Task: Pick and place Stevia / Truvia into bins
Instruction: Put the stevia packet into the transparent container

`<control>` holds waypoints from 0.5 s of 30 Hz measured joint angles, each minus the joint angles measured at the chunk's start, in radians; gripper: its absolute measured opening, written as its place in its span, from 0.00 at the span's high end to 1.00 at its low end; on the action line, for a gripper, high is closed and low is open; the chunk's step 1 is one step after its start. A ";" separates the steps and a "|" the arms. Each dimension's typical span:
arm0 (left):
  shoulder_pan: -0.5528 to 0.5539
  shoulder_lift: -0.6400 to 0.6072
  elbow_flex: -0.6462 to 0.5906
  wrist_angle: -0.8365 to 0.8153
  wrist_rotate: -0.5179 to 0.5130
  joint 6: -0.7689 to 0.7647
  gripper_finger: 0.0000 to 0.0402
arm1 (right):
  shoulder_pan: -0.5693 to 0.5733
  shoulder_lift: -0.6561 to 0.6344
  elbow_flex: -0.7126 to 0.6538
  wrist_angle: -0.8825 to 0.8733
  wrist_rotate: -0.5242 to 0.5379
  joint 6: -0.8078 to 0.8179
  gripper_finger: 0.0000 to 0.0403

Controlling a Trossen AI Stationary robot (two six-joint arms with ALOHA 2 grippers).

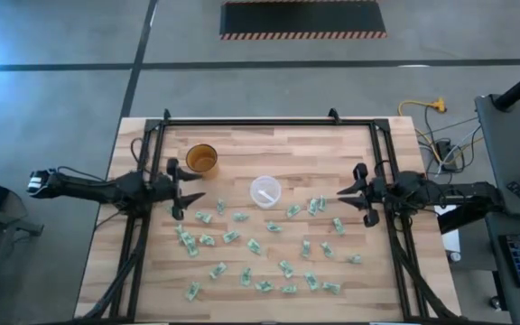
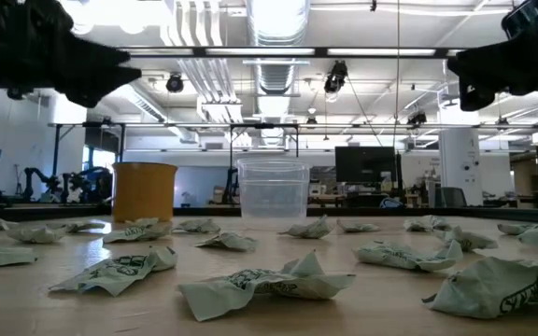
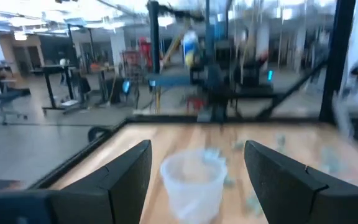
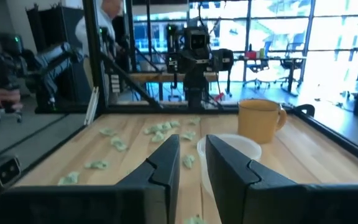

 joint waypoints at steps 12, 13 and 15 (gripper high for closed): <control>0.001 0.001 0.000 0.077 -0.005 -0.141 0.40 | 0.000 0.002 -0.001 0.047 0.000 0.065 0.82; 0.001 0.001 0.000 0.077 -0.009 -0.157 0.40 | 0.000 0.002 -0.001 0.065 0.000 0.084 0.82; 0.001 0.000 0.000 0.089 -0.013 -0.168 0.40 | 0.000 0.002 -0.001 0.099 0.000 0.099 0.83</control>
